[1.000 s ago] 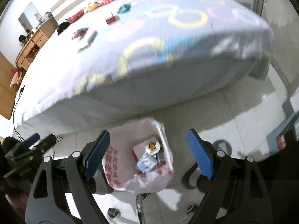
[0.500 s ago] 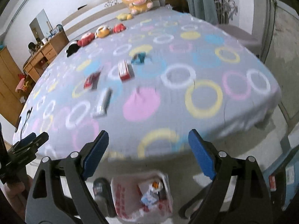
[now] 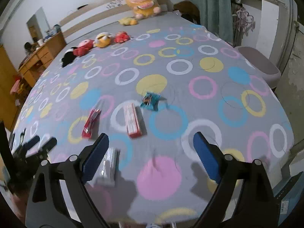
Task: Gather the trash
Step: 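Move both tools back over the bed toward the remaining items, then grasp the blue snack packet with the right tool while the left tool grasps the red snack bar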
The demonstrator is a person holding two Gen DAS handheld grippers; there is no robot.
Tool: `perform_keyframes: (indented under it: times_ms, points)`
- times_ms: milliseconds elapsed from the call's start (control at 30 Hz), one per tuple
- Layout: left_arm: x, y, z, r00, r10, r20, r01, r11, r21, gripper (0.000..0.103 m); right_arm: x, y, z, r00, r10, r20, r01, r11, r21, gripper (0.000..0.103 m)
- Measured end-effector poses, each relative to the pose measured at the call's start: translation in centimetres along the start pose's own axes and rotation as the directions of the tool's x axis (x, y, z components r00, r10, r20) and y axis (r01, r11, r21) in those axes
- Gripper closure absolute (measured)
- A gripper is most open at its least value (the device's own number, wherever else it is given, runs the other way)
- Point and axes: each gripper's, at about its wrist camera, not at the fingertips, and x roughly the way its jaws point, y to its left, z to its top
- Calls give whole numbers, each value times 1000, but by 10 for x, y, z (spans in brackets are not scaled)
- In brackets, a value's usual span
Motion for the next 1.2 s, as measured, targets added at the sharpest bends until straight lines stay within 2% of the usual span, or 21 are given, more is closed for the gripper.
perform_keyframes:
  times_ms: [267,500,600,767,867,900,967,1033,1133,1200]
  points:
    - [71,-16,16,997,14,-71,-12,1000,25,10,92,6,57,993,-17,-117,29,994,102,15]
    - [114,-16,21,989,68,-129,-61,996,57,10,170,2,70,974,-31,-224,77,977,201,15]
    - [125,-16,24,987,57,-149,-51,998,45,10,194,2,73,967,-58,-248,109,975,194,15]
    - [151,-25,19,979,86,-187,-71,994,85,10,224,-1,73,955,-79,-287,141,969,203,15]
    - [165,-24,16,971,100,-217,-83,993,89,10,247,-3,68,936,-92,-341,170,963,207,15]
    - [173,-22,13,965,102,-243,-86,994,74,10,250,-3,68,932,-99,-349,179,962,206,12]
    - [178,-17,13,963,73,-261,-69,997,27,8,255,-1,68,934,-101,-343,179,962,206,6]
    - [180,-13,15,961,58,-269,-62,998,-5,8,257,1,68,929,-121,-350,200,959,200,5]
    - [181,-14,14,962,66,-265,-71,997,-9,8,259,7,67,920,-161,-356,233,958,169,8]
    - [181,-15,13,963,77,-258,-82,997,-6,8,258,7,66,918,-185,-351,257,951,172,18]
